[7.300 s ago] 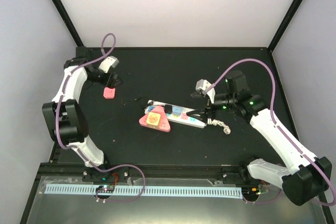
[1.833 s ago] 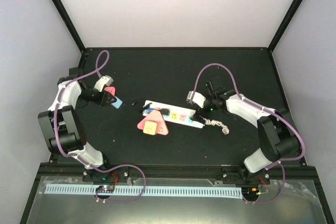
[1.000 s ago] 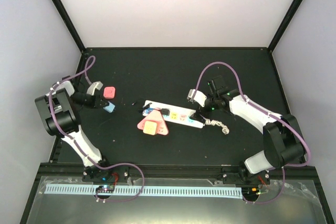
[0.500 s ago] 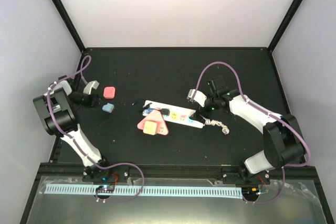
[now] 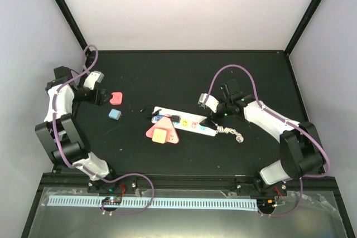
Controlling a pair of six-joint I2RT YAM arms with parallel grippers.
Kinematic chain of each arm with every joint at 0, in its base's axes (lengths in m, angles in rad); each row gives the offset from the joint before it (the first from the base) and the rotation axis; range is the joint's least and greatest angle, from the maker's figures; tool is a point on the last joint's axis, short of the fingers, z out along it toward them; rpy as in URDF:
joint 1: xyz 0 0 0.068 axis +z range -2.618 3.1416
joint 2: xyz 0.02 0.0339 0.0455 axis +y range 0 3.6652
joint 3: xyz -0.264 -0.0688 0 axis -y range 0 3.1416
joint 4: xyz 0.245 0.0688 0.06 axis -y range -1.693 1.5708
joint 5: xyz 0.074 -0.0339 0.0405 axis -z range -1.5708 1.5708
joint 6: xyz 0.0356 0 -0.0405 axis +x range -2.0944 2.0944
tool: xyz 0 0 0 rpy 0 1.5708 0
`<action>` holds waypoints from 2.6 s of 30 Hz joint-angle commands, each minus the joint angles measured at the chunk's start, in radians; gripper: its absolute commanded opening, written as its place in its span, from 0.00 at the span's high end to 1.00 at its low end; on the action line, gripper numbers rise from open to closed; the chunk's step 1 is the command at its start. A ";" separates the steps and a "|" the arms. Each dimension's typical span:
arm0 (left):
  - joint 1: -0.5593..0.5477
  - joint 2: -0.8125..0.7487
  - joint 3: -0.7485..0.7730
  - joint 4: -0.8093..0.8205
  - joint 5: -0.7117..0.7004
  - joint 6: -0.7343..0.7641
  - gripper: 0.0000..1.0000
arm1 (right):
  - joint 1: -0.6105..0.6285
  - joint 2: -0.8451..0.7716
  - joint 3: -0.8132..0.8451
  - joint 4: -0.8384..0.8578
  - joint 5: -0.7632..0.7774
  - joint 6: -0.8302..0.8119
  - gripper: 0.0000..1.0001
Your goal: Pull the plug off the socket
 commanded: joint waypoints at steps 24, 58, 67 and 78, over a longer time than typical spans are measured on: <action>-0.945 -0.352 -0.236 0.241 -0.348 0.449 0.27 | 0.113 0.149 0.053 0.037 0.073 0.029 0.06; -1.203 -0.067 -0.128 0.320 -0.619 0.404 0.44 | 0.116 0.371 0.264 -0.102 0.100 0.155 0.59; -1.203 -0.010 -0.070 0.295 -0.619 0.408 0.47 | 0.108 0.412 0.296 -0.125 0.115 0.159 0.59; -1.193 0.064 0.023 0.170 -0.586 0.428 0.55 | 0.108 0.427 0.307 -0.145 0.108 0.153 0.63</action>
